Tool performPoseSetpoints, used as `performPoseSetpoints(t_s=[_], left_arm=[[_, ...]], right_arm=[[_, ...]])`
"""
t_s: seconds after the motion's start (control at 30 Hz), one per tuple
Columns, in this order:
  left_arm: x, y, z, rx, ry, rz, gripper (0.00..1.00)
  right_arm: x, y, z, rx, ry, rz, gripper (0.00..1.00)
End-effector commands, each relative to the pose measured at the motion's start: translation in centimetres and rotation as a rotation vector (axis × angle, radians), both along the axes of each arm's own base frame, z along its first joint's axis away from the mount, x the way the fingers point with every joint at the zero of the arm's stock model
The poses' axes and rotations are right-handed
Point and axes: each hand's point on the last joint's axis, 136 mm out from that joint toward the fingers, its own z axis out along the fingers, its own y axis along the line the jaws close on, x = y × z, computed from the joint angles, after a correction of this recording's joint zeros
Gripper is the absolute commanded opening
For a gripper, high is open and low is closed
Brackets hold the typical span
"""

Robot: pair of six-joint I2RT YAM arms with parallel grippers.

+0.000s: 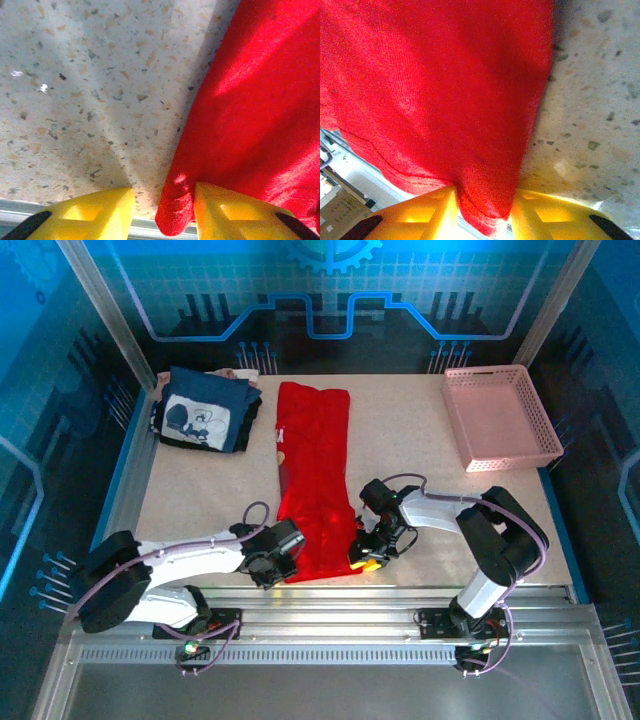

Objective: Fold and stack the t-shirts

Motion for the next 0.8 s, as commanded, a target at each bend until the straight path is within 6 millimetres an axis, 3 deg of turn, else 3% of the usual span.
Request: performPoseSetpoints(t_s=[0.0, 0.2, 0.47, 0.77], left_arm=[[6.5, -7.1, 0.7, -0.239, -0.227, -0.040, 0.32], [6.8, -7.6, 1.6, -0.245, -0.215, -0.068, 0.01], [4.5, -6.0, 4.3, -0.228, -0.243, -0.093, 0.00], [1.6, -5.6, 6.0, -0.225, -0.257, -0.127, 0.00]], right_arm=[[1.6, 1.7, -0.8, 0.059, -0.075, 0.027, 0.30], [1.0, 1.4, -0.5, 0.060, -0.057, 0.037, 0.14], [-0.5, 0.4, 2.3, 0.053, -0.048, 0.052, 0.01], [-2.5, -0.8, 4.9, 0.055, -0.048, 0.040, 0.00]])
